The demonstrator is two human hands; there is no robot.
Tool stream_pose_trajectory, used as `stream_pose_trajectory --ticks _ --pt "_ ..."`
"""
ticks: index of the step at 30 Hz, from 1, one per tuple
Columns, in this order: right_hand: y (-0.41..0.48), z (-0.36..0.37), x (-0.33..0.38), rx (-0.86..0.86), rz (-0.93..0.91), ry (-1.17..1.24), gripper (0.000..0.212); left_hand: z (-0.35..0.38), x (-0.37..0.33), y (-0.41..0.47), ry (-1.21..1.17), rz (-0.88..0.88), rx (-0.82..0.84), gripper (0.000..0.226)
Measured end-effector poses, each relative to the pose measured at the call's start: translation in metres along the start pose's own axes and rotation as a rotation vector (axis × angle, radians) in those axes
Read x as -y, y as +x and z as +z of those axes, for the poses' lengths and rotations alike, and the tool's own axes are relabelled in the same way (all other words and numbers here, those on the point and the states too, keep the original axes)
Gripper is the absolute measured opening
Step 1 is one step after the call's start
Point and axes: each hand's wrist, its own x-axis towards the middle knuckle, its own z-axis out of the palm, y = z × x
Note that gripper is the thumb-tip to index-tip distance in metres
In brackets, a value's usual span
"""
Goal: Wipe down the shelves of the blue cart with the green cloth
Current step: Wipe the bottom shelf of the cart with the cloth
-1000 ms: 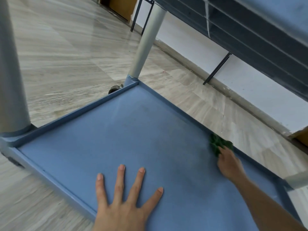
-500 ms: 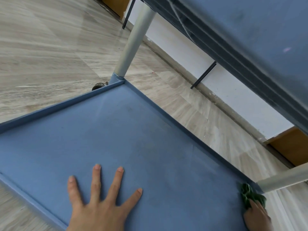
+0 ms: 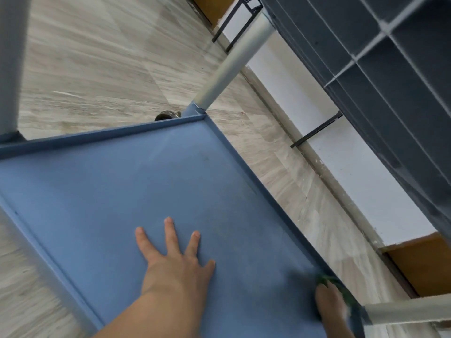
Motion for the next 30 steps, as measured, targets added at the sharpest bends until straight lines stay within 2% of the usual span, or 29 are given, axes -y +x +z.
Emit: stream_pose_trajectory --ticks 5,7,11,16,19,23,25,27,30 --pt "-0.003 0.009 0.115 0.050 -0.095 0.201 0.039 -0.001 0.000 -0.002 0.056 0.007 0.048 0.094" --pt "-0.017 0.002 0.172 0.051 -0.202 0.270 0.043 0.000 0.000 -0.001 0.037 0.009 0.033 0.082" --pt "-0.065 -0.019 0.289 0.173 -0.462 0.455 0.051 0.005 0.001 -0.001 0.053 0.023 -0.003 0.059" --pt "-0.126 -0.040 0.393 0.217 -0.839 0.506 0.056 0.002 0.001 -0.004 0.019 0.050 0.005 0.050" --pt "-0.129 -0.048 0.411 0.255 -0.947 0.452 0.056 0.001 0.003 -0.005 -0.008 0.054 0.002 0.050" --pt "-0.097 -0.052 0.409 0.176 -1.118 0.225 0.050 -0.006 0.006 -0.007 -0.019 0.064 0.048 0.048" --pt "-0.078 -0.046 0.394 0.139 -1.109 0.152 0.049 -0.008 0.009 -0.007 -0.021 0.068 0.063 0.050" --pt "-0.058 -0.040 0.366 0.114 -1.026 0.128 0.048 -0.008 0.010 -0.006 -0.049 0.063 0.075 0.055" --pt "-0.029 -0.029 0.297 0.085 -0.940 0.146 0.047 -0.004 0.009 -0.007 -0.047 0.044 0.092 0.079"
